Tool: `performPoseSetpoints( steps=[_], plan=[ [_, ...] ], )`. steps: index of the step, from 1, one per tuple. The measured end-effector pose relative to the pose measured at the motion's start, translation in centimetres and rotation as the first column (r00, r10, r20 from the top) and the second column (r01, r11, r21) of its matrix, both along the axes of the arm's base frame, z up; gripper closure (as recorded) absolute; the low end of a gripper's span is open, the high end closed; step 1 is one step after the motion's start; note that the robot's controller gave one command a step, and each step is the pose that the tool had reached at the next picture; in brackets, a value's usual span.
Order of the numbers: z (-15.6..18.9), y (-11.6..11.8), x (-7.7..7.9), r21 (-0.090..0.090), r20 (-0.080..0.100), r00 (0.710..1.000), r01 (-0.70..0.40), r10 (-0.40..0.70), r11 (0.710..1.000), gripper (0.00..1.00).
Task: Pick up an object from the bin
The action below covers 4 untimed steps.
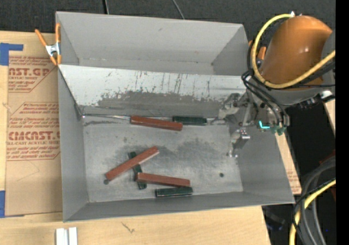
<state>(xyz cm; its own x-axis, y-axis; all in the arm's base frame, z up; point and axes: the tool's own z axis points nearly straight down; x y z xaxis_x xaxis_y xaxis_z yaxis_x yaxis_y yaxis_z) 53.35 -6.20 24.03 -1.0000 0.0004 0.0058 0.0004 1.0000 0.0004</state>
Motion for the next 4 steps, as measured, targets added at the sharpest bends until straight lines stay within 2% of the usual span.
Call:
performPoseSetpoints(
  steps=[1,2,3,4],
  plan=[
    [0.4,0.0,0.2,-0.001,0.008,1.000,-0.001,0.001,1.000,0.00],
    [-4.1,2.0,-2.9,-0.002,0.014,1.000,-0.022,0.022,1.000,0.00],
    [-10.5,3.5,-0.9,-0.001,0.012,0.999,-0.043,0.043,0.999,0.00],
    [-12.2,7.1,-1.8,0.000,0.005,0.979,-0.202,0.202,0.979,0.00]
  ],
)
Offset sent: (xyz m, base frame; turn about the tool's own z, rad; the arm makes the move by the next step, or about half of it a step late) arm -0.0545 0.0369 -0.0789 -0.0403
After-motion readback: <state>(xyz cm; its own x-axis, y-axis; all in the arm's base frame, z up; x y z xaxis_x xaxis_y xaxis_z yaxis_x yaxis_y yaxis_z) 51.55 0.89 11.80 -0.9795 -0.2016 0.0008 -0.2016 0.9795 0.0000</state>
